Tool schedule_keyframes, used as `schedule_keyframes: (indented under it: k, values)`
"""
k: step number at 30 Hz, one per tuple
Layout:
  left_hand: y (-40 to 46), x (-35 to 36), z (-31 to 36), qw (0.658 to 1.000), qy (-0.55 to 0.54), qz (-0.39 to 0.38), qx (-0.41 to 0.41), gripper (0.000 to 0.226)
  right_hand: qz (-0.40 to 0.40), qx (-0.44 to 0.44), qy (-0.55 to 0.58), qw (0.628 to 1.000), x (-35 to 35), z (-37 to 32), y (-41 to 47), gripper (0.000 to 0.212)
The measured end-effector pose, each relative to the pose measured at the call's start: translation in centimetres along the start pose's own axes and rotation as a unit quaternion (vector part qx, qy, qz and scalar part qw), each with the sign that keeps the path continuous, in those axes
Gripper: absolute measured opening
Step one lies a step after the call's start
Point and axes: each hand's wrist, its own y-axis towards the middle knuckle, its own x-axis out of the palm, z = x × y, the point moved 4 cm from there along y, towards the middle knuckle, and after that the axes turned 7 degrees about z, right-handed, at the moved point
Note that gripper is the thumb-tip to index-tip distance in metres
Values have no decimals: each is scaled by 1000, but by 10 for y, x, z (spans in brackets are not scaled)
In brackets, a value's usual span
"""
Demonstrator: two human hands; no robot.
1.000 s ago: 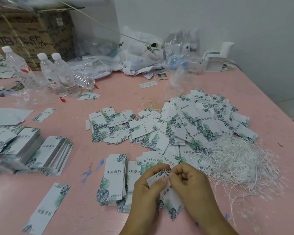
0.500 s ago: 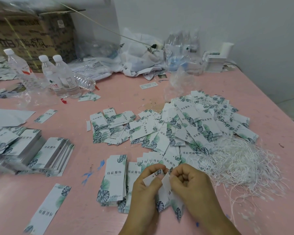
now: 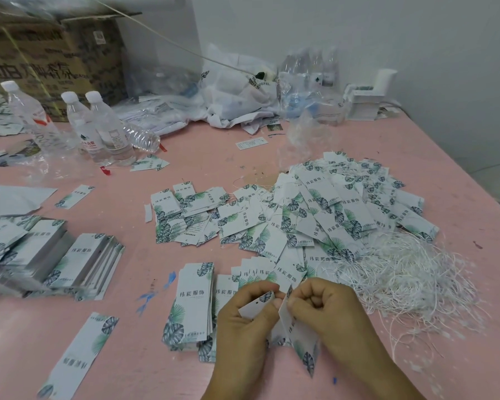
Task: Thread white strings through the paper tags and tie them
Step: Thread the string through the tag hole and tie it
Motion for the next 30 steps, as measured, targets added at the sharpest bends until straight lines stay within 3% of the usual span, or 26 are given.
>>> schedule_keyframes:
  k: [5, 8, 10, 14, 17, 19, 21, 23, 24, 26, 27, 30]
  values:
    - [0, -3, -1, 1000, -2, 7, 7, 35, -34, 35, 20, 999, 2, 0, 1, 15]
    - [2, -2, -1, 998, -48, 22, -19, 37, -73, 142, 155, 975, 2, 7, 4, 14]
    - [3, 1, 2, 994, -100, 20, -43, 32, -89, 217, 293, 927, -2, 11, 9, 5]
    - [5, 2, 5, 978, -179, 39, -98, 22, -85, 301, 454, 834, -14, 17, 17, 14]
    - [6, 3, 6, 966, -218, 46, -133, 30, -94, 327, 551, 762, -15, 16, 19, 43]
    - [6, 3, 6, 962, -227, 53, -144, 31, -84, 311, 600, 732, -16, 15, 21, 49]
    - [5, 5, 5, 962, -226, 49, -148, 28, -61, 274, 602, 748, -14, 13, 21, 34]
    - [2, 7, 3, 964, -216, 43, -152, 29, -36, 215, 556, 802, -11, 10, 19, 13]
    - [2, 7, 2, 965, -207, 41, -153, 29, -30, 176, 507, 843, -9, 7, 16, 14]
    - [1, 9, 2, 969, -194, 31, -152, 30, -10, 74, 331, 941, -3, 1, 6, 16]
    - [0, 11, 2, 969, -194, 23, -153, 30, 1, 28, 235, 972, 2, 0, 1, 21]
    - [-1, 13, 3, 969, -186, 8, -161, 33, 48, -71, 50, 995, 9, -3, -6, 23]
